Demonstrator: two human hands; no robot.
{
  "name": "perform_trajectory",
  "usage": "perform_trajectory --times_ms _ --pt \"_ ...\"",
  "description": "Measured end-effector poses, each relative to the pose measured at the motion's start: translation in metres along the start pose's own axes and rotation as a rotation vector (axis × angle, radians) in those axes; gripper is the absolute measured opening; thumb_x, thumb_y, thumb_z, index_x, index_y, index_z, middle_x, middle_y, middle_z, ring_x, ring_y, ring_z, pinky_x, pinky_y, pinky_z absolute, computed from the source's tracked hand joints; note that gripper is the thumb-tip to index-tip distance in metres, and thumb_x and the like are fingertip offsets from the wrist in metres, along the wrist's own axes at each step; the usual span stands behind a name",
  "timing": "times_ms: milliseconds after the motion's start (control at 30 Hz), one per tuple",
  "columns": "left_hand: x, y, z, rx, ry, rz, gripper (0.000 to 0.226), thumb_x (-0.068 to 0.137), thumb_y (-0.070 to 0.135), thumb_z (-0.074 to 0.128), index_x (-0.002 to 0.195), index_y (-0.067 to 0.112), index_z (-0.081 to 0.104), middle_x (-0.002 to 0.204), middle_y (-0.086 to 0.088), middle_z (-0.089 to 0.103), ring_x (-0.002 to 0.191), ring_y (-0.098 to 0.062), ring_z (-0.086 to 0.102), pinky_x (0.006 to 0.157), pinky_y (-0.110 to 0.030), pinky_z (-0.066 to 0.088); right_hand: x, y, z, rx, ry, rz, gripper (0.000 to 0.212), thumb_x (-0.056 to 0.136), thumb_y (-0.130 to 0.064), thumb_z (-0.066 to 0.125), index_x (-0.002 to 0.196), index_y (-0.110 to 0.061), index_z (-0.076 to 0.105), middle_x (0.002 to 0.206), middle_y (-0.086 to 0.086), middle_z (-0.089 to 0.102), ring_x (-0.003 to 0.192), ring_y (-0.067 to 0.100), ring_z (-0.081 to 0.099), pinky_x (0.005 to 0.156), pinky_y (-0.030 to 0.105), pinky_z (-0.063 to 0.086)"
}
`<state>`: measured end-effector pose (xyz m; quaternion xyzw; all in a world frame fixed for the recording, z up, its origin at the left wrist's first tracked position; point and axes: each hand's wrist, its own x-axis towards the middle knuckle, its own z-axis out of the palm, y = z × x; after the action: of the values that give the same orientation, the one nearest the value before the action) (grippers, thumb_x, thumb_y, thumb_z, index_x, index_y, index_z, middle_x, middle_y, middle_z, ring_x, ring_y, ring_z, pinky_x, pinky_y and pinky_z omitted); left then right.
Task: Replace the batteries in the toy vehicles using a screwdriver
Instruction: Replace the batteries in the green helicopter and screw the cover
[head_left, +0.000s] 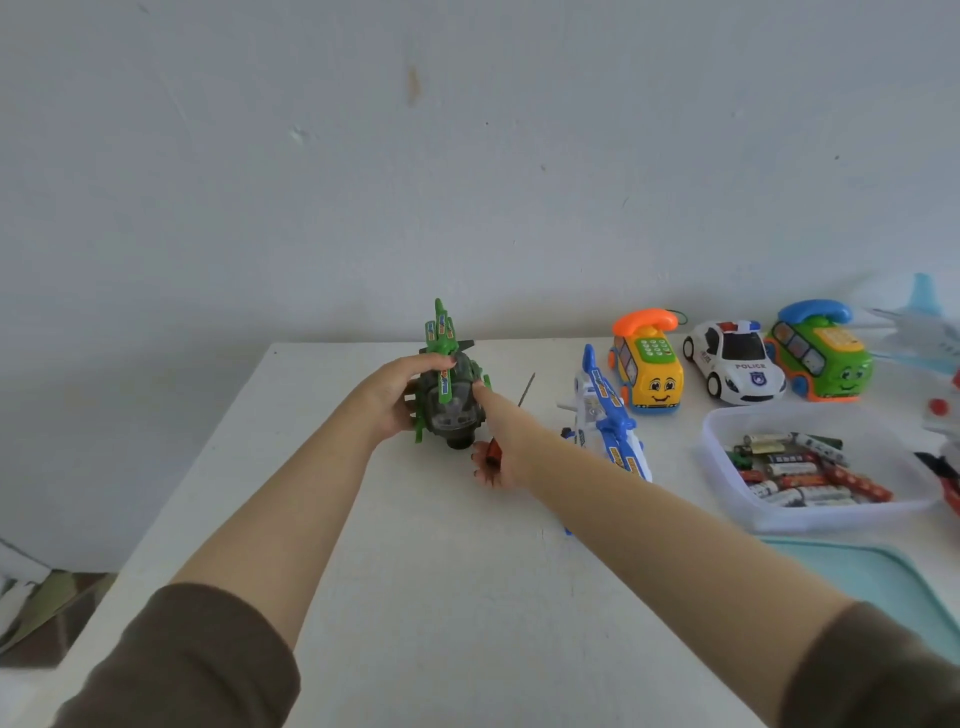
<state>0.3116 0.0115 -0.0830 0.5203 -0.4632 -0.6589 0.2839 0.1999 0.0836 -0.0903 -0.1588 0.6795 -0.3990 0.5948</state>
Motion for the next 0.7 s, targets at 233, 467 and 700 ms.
perform_trajectory --times_ms 233,467,700 --pt "0.008 -0.005 0.006 0.03 0.003 0.039 0.012 0.087 0.026 0.067 0.095 0.017 0.065 0.092 -0.003 0.066 0.087 -0.019 0.06 0.071 -0.032 0.05 0.011 0.01 -0.002 -0.016 0.181 -0.113 0.071 0.088 -0.053 0.058 0.137 -0.008 0.032 0.11 0.009 0.05 0.089 0.02 0.049 0.066 0.034 0.05" --pt "0.012 -0.027 -0.003 0.105 0.111 0.148 0.05 0.094 0.028 0.061 0.139 0.014 0.045 0.132 -0.006 0.056 0.119 -0.022 0.055 0.072 -0.035 0.052 0.007 -0.001 -0.004 -0.165 0.154 -0.383 0.059 0.091 -0.03 0.061 0.134 -0.005 0.03 0.101 0.005 0.049 0.077 0.009 0.047 0.052 0.018 0.036" --pt "0.017 -0.028 0.001 0.111 0.068 0.229 0.06 0.09 0.017 0.066 0.145 0.012 0.04 0.134 -0.005 0.053 0.107 -0.019 0.059 0.062 -0.025 0.05 0.013 -0.006 -0.005 -0.164 0.147 -0.384 0.053 0.09 -0.02 0.064 0.131 -0.006 0.034 0.103 0.006 0.047 0.081 0.012 0.047 0.053 0.016 0.036"
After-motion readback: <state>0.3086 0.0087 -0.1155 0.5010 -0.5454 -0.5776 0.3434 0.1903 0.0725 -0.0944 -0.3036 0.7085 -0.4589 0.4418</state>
